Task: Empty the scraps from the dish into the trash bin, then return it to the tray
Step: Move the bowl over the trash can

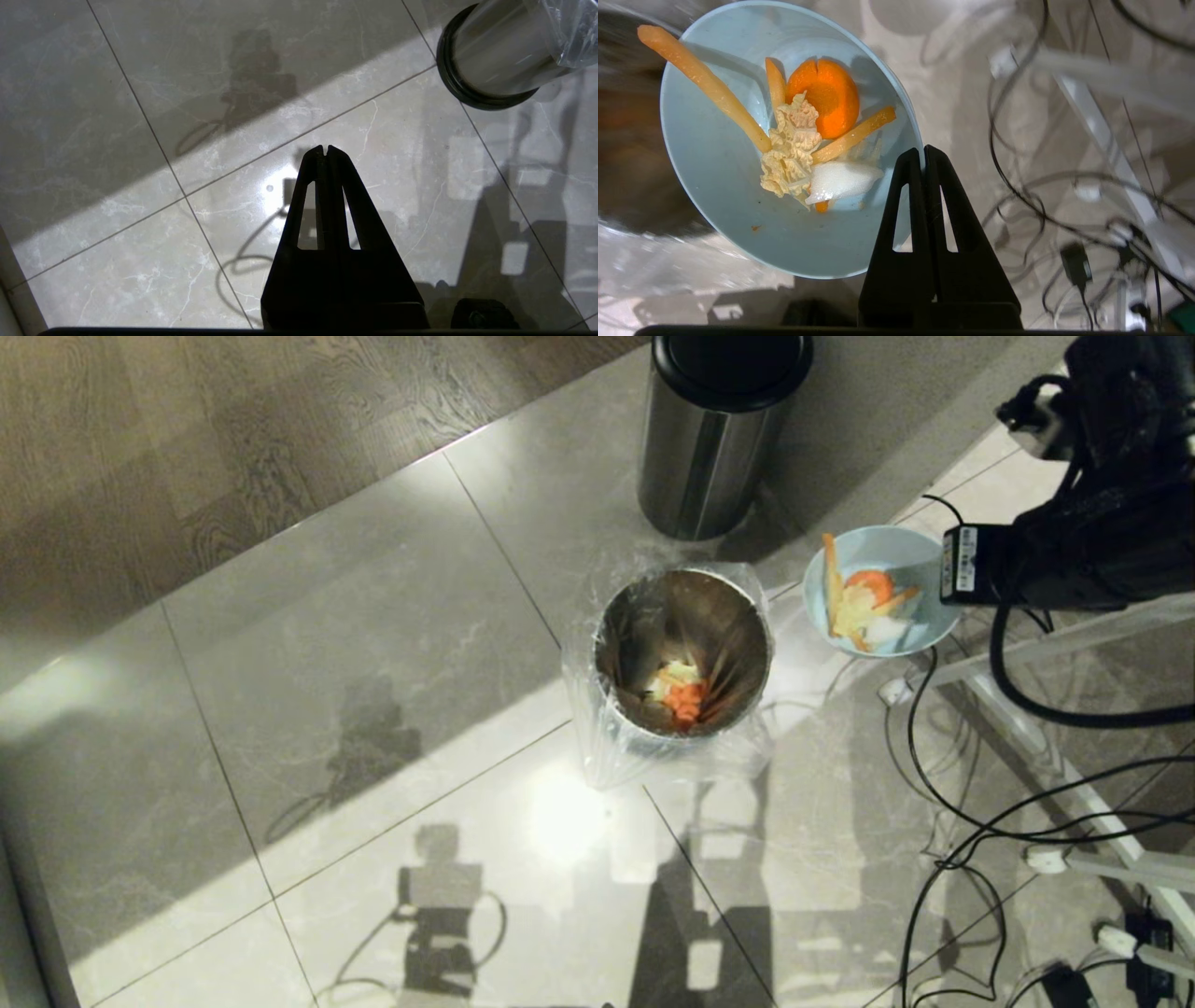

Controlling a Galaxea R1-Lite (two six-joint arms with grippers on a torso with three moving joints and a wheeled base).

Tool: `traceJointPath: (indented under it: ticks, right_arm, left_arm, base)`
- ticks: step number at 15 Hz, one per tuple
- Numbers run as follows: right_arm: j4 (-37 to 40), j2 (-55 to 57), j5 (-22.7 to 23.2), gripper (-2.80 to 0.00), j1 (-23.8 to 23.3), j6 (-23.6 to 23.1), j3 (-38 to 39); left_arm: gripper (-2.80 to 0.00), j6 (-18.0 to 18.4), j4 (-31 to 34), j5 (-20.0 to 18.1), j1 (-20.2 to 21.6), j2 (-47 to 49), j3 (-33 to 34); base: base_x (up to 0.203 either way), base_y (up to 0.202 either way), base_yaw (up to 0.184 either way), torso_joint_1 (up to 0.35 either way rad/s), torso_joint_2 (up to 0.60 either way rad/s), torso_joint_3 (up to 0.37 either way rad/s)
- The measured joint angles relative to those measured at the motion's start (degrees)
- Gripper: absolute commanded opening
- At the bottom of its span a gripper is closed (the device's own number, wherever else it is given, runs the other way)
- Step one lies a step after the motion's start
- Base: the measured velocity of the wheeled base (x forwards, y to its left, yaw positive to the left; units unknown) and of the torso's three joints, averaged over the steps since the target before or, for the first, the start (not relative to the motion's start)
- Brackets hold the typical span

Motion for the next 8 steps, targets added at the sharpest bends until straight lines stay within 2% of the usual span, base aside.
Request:
traceJointPath:
  ticks: [4, 8]
  right_arm:
    - [-2.8, 4.0, -5.2, -2.80, 7.0, -3.0, -4.9]
    - [-12.8, 6.1, -5.6, -2.80, 11.7, -13.0, -4.0]
  left_arm:
    - [-2.80, 0.0, 0.0, 0.0, 0.0, 0.0, 0.0]
    - [-2.80, 0.0, 0.0, 0.0, 0.0, 0.0, 0.0]
  base:
    - [0.000, 0.000, 0.000, 0.000, 0.00, 0.000]
    - [0.000, 0.000, 0.000, 0.000, 0.00, 0.000]
